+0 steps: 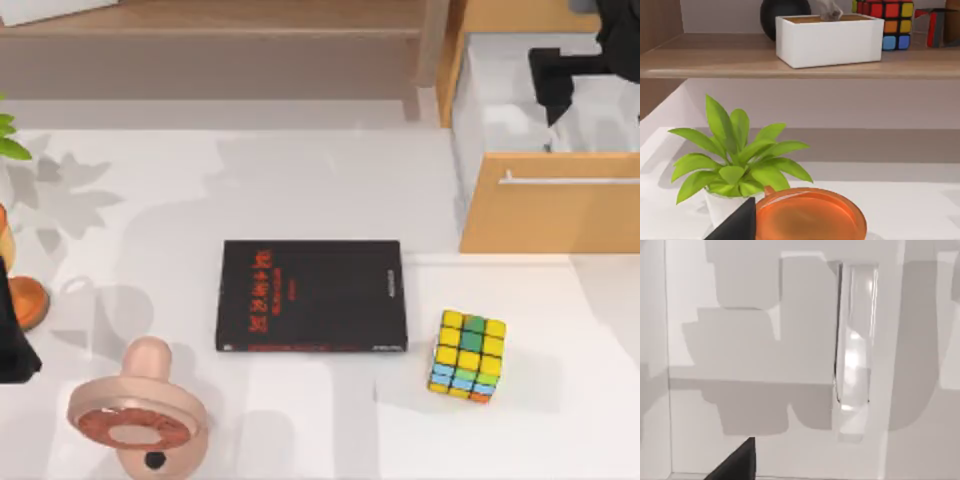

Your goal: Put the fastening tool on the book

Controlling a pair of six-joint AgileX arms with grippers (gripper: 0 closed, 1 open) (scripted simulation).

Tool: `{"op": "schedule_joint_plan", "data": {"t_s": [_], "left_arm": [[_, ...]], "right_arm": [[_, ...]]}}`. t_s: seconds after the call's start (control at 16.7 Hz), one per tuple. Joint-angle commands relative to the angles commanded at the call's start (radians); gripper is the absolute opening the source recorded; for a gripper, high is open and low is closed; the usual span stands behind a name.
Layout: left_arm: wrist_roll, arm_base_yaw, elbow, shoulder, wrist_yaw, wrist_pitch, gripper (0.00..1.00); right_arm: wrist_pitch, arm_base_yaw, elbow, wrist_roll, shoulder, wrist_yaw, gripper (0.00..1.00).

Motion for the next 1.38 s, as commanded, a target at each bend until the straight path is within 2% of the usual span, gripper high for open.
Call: {"op": "schedule_joint_plan", "data": {"t_s": [0.36,0.84,1.38], "left_arm": [[0.000,0.000,0.000,0.000,0.000,0.000,1.00],[0.000,0.000,0.000,0.000,0.000,0.000,1.00],[0.000,0.000,0.000,0.000,0.000,0.000,1.00]], "right_arm": [[-0.105,0.005,0.206,0.013,0.209,0.001,1.00],[-0.095,0.001,0.189,0.011,0.202,0.001,1.00],[0.006,0.008,0.078,0.014,0.196,0.003,1.00]]}}
